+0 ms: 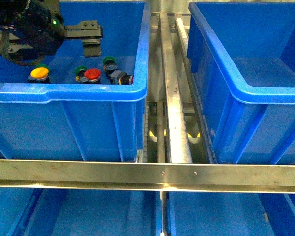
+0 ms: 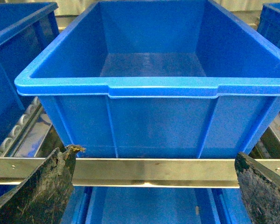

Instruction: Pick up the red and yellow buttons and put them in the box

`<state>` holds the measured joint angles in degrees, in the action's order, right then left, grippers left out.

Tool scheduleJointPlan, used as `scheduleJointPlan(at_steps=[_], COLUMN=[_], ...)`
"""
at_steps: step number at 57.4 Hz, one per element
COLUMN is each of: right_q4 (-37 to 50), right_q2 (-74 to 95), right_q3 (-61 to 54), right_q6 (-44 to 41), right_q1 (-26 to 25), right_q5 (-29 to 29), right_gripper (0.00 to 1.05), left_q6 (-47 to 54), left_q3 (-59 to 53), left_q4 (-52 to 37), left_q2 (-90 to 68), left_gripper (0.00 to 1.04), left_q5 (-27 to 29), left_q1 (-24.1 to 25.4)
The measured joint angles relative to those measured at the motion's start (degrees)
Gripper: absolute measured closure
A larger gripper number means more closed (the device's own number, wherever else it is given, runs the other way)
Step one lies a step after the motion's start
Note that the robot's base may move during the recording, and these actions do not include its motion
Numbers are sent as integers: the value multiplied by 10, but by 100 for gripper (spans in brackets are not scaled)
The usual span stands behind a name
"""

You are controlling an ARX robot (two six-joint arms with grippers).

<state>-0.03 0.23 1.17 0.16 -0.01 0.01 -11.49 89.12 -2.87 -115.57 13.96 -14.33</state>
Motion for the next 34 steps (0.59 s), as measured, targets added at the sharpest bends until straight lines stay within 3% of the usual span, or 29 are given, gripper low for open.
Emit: scheduleJointPlan(at_steps=[34], right_q4=[0], right_q2=[0], right_q3=[0], right_q6=[0], right_q1=[0], right_q5=[0], right_gripper=[6], left_q6=[-19], left_q3=[130], left_q4=[98], left_q2=[-102], left_gripper=[8], left_q5=[42], left_q1=[-22])
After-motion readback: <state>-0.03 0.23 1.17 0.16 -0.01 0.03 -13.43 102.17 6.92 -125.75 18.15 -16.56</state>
